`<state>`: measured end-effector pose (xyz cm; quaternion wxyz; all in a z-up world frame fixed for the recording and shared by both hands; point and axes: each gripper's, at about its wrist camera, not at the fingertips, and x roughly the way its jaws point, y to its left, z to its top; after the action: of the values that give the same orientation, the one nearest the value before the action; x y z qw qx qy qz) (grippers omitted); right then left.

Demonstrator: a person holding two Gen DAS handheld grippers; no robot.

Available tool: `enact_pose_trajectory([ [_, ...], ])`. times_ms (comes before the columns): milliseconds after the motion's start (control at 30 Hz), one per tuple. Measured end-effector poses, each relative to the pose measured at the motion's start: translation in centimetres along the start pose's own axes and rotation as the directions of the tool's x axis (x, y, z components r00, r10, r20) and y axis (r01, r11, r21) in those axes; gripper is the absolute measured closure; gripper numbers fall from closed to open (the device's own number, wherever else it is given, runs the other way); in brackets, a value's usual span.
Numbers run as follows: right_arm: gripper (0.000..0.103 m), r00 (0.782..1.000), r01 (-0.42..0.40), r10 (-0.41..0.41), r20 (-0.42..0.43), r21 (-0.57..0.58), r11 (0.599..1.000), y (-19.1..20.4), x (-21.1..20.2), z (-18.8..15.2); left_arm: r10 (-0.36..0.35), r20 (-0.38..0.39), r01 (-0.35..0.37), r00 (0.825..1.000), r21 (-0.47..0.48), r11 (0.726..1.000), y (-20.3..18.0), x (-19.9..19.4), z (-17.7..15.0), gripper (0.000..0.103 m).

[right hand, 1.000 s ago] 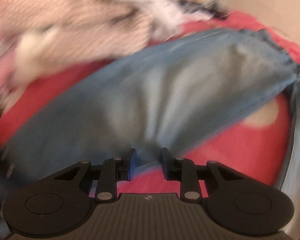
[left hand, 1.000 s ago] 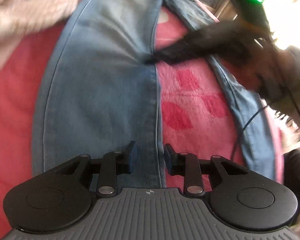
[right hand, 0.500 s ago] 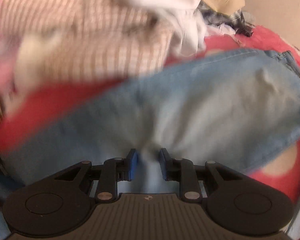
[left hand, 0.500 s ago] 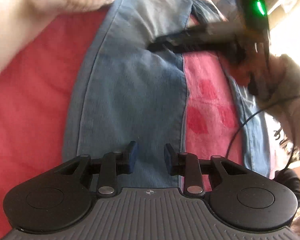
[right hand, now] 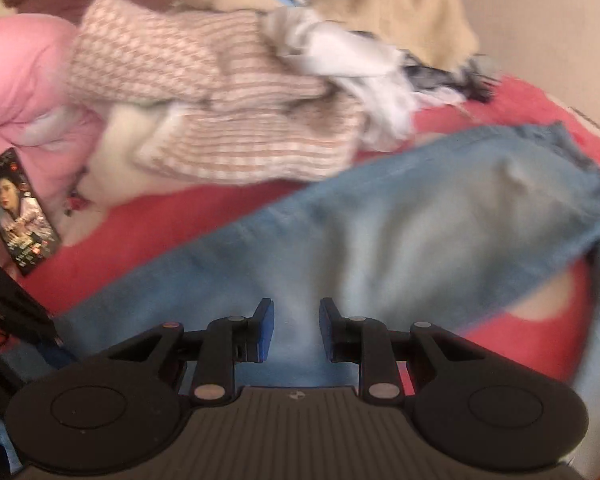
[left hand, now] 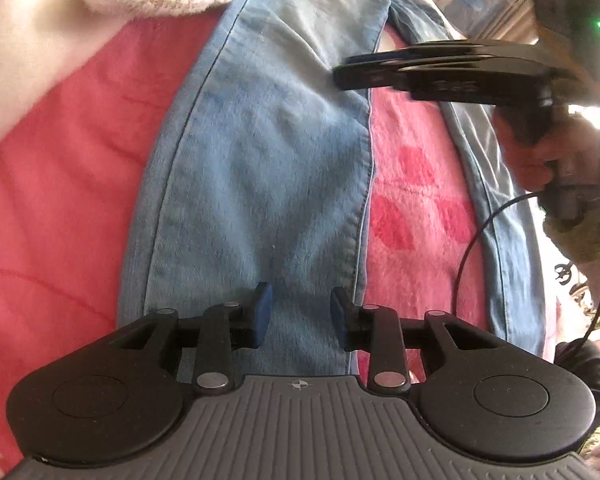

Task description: Fold clothes

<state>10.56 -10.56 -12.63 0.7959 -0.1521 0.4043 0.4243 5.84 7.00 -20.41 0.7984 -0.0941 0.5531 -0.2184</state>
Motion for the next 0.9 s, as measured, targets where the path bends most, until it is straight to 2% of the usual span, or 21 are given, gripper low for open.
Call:
enact_pose_trajectory([
  [133,0.077,0.997,-0.014,0.016,-0.074,0.019,1.0,0.7,3.0,-1.5,0.009,0.003,-0.009,1.0,-0.003,1.0,-0.1,0.3,0.2,0.071],
  [167,0.077,0.999,-0.021,0.022,-0.045,0.022,1.0,0.6,2.5,-2.4,0.009,0.001,-0.009,1.0,-0.002,1.0,-0.1,0.3,0.3,0.071],
  [300,0.076,0.996,-0.024,0.027,-0.08,0.033,0.999,0.1,0.4,-4.0,0.006,-0.004,-0.006,1.0,0.0,1.0,0.2,0.0,0.5,0.071],
  [567,0.076,0.999,-0.025,0.029,-0.036,0.106,0.994,-0.7,-1.5,-2.8,0.017,0.007,-0.017,1.0,0.012,1.0,0.3,-0.7,0.2,0.07],
  [667,0.076,1.0,-0.023,0.022,0.01,0.098,0.995,-0.7,-1.0,-1.0,0.011,0.029,-0.012,1.0,0.022,1.0,0.1,-1.4,0.7,0.07],
  [800,0.076,0.998,0.002,-0.006,0.063,0.077,0.997,-1.1,0.0,1.0,-0.009,0.074,0.006,0.997,0.042,0.999,-0.1,-1.8,2.8,0.07],
  [900,0.076,0.993,0.035,-0.044,0.107,0.08,0.996,-3.0,0.8,2.4,-0.017,0.094,0.011,0.995,0.07,0.998,-0.4,-1.3,4.9,0.07],
])
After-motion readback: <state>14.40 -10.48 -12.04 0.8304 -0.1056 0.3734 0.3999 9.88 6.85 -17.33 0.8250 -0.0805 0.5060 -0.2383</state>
